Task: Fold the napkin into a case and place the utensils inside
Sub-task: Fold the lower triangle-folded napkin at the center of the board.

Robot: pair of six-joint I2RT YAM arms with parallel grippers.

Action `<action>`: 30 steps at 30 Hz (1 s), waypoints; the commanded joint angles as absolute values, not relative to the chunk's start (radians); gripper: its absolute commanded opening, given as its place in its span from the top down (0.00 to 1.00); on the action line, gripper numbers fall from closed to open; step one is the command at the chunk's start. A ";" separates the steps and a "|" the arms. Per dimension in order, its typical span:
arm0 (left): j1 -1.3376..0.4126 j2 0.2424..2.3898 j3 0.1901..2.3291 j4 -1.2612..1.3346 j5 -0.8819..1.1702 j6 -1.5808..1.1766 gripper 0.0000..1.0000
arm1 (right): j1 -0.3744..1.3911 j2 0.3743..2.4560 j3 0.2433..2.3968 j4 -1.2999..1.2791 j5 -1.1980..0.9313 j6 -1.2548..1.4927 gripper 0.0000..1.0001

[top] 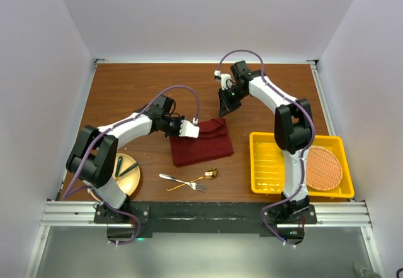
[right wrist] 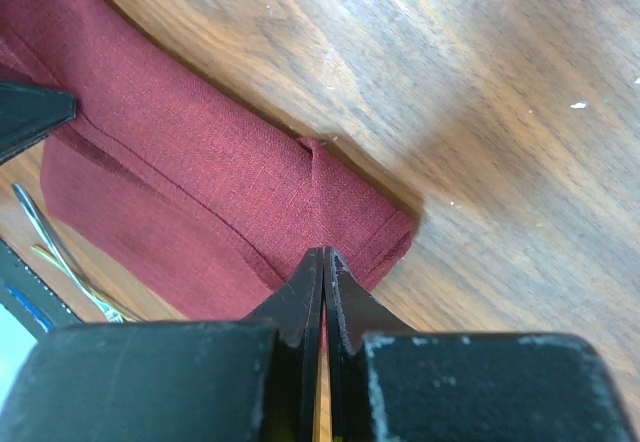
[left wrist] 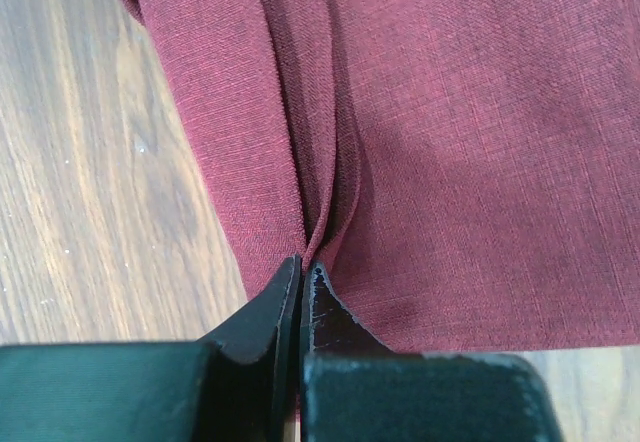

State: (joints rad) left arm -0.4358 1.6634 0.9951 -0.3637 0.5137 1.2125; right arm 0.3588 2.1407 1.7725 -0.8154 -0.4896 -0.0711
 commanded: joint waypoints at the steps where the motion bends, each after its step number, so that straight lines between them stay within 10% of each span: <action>1: -0.460 1.609 0.950 -0.353 0.548 1.167 1.00 | 0.360 2.131 1.780 -0.819 -0.508 -0.063 0.99; 30: -0.454 1.856 1.021 -0.251 0.268 0.973 1.00 | 0.361 2.255 1.720 -0.735 -0.345 -0.121 0.99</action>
